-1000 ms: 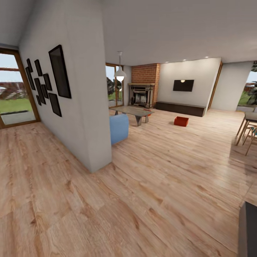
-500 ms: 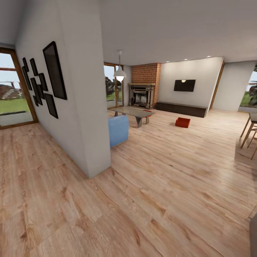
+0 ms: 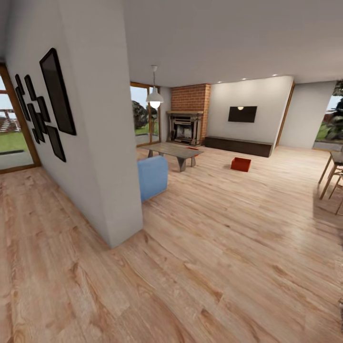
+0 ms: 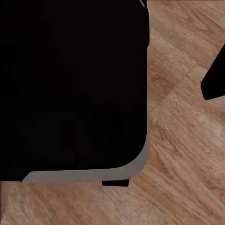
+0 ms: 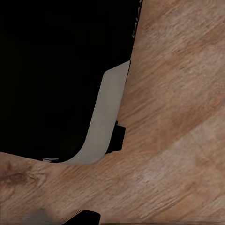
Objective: Move the two storage containers from the living room to the garage. In the garage, place one container on the floor and stack the other container on top of it (either order is fine).
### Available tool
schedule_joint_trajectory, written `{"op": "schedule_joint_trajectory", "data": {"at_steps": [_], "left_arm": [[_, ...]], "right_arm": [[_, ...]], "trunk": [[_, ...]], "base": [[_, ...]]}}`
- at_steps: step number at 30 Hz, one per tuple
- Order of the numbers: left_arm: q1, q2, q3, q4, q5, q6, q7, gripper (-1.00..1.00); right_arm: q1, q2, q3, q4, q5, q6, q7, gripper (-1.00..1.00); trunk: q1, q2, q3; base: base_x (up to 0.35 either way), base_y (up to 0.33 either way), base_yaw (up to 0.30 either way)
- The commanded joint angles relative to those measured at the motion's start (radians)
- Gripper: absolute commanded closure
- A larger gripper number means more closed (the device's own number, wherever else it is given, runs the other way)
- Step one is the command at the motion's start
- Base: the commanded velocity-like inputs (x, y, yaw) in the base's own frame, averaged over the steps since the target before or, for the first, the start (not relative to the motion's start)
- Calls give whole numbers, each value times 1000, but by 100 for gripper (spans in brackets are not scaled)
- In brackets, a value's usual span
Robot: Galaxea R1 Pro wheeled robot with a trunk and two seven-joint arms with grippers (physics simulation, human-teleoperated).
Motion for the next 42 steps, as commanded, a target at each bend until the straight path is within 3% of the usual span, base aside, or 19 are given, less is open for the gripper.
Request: {"op": "schedule_joint_trajectory", "data": {"at_steps": [1,21,42], "left_arm": [[0,0,1,0,2,-3,0,-100],[0,0,1,0,2,-2,0,-100],[0,0,1,0,2,-3,0,-100]], "right_arm": [[-1,0,7,3,-11,-5,7,-100],[-1,3,7,3,-9,-5,7,-100],[-1,2,6,3,-11,-5,7,-100]], "trunk": [[1,0,-1],[1,0,-1],[1,0,-1]], "base": [[322,0,-231],[322,0,-240],[322,0,-9]]}}
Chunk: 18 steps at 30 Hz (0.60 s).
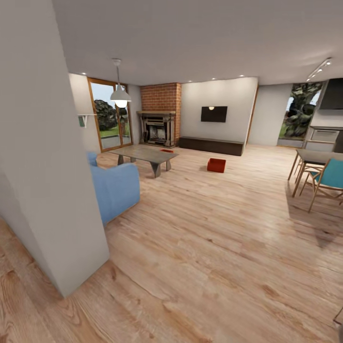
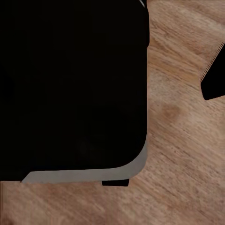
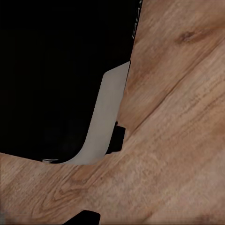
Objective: Move the two storage containers from the living room to the garage. In the garage, place one container on the floor and stack the other container on top of it (either order is fine).
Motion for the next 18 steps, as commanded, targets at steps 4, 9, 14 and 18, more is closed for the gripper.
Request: {"op": "schedule_joint_trajectory", "data": {"at_steps": [4,9,14,18], "left_arm": [[0,0,1,0,2,-2,0,-100],[0,0,1,0,2,-2,0,-100],[0,0,1,0,2,-2,0,-100],[0,0,1,0,2,-2,0,-100]], "right_arm": [[-1,0,6,3,-10,-6,7,-100],[-1,1,7,3,-10,-6,7,-100],[-1,1,6,3,-9,-6,7,-100],[-1,1,6,3,-9,-6,7,-100]], "trunk": [[1,0,-1],[1,0,-1],[1,0,-1],[1,0,-1]], "base": [[322,0,0],[322,0,0],[322,0,0],[322,0,0]]}}
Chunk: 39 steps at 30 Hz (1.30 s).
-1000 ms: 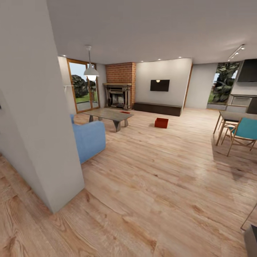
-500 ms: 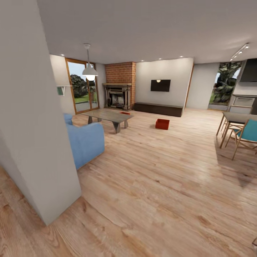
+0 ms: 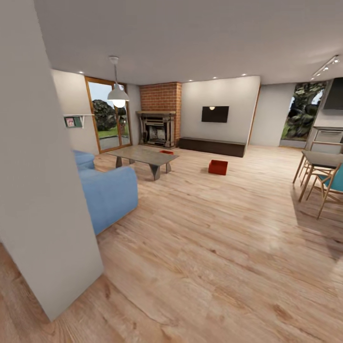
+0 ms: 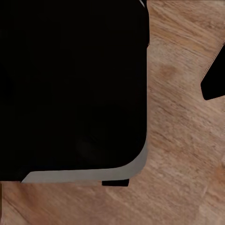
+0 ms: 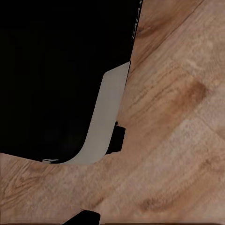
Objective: Move the two storage containers from the living room to the garage. In the garage, place one container on the floor and stack the other container on top of it (either order is fine).
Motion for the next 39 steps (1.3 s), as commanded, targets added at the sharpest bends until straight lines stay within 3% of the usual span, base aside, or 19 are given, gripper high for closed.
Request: {"op": "schedule_joint_trajectory", "data": {"at_steps": [1,20,39], "left_arm": [[0,0,1,0,2,-2,0,-100],[0,0,1,0,2,-3,0,-100],[0,0,1,0,2,-3,0,-100]], "right_arm": [[-1,0,7,3,-11,-6,7,-100],[-1,-1,6,3,-11,-6,7,-100],[-1,-1,6,3,-17,-4,7,-100]], "trunk": [[1,0,-1],[1,0,-1],[1,0,-1]], "base": [[322,0,0],[322,0,-4],[322,0,-221]]}}
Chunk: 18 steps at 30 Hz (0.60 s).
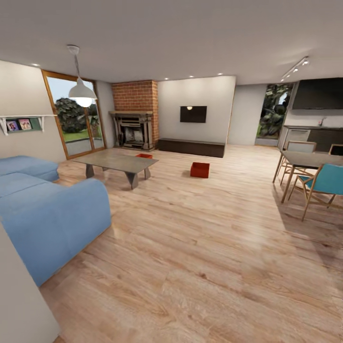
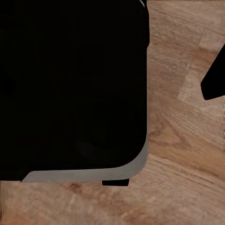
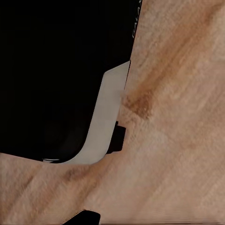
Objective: Move the two storage containers from the living room to the garage. In the garage, place one container on the floor and stack the other container on top of it (either order is fine).
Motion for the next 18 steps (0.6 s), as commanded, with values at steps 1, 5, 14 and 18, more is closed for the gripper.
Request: {"op": "schedule_joint_trajectory", "data": {"at_steps": [1,5,14,18], "left_arm": [[0,0,1,0,2,-3,0,-100],[0,0,1,0,2,-3,0,-100],[0,0,1,0,2,-3,0,-100],[0,-1,1,0,2,-3,0,-100]], "right_arm": [[-1,0,6,3,-11,-5,7,-100],[-1,0,6,3,-10,-5,7,-100],[-1,1,6,3,-12,-6,7,-100],[-1,1,6,3,-12,-7,7,-100]], "trunk": [[1,0,-1],[1,0,-1],[1,0,-1],[1,0,-1]], "base": [[322,0,-225],[322,0,-221],[322,0,-78],[322,0,-3]]}}
